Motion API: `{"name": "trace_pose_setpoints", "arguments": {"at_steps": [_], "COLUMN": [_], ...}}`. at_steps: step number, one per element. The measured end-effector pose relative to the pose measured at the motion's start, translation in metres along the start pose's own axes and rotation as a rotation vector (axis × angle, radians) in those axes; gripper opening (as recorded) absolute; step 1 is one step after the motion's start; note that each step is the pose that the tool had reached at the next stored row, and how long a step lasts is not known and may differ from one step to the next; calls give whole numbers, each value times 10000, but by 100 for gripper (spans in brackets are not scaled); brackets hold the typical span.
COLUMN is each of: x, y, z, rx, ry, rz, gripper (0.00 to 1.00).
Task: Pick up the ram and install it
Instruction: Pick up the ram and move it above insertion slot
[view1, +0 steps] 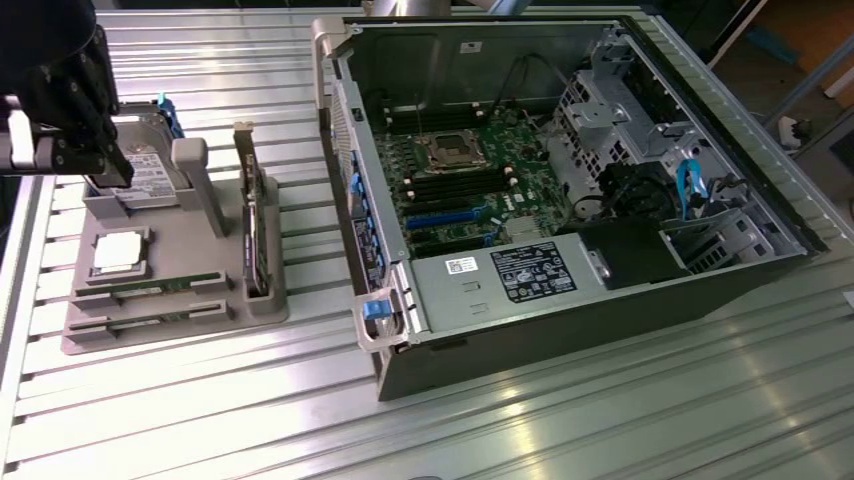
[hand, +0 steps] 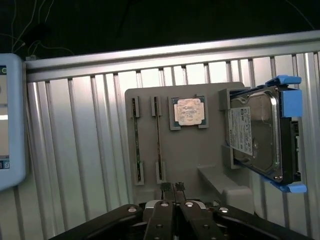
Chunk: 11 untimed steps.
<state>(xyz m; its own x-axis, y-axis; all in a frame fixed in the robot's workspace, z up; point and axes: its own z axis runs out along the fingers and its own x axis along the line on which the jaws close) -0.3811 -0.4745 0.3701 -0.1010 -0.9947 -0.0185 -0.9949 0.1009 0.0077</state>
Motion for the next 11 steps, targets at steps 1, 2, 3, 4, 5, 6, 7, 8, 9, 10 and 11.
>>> {"name": "trace_pose_setpoints", "arguments": {"at_steps": [1, 2, 3, 4, 5, 6, 7, 8, 9, 10, 11], "x": [0, 0, 0, 0, 0, 0, 0, 0, 0, 0, 0], "y": [0, 0, 0, 0, 0, 0, 0, 0, 0, 0, 0], "z": [1, 0, 0, -1, -1, 0, 0, 0, 0, 0, 0], "rx": [-1, -2, -3, -3, -3, -4, -5, -7, -8, -9, -8], "ry": [2, 4, 5, 5, 5, 6, 8, 11, 12, 12, 12], "rz": [-84, -165, -165, -165, -166, -189, -296, -412, -480, -480, -481], "gripper": [11, 11, 11, 11, 11, 11, 11, 11, 11, 11, 11]}}
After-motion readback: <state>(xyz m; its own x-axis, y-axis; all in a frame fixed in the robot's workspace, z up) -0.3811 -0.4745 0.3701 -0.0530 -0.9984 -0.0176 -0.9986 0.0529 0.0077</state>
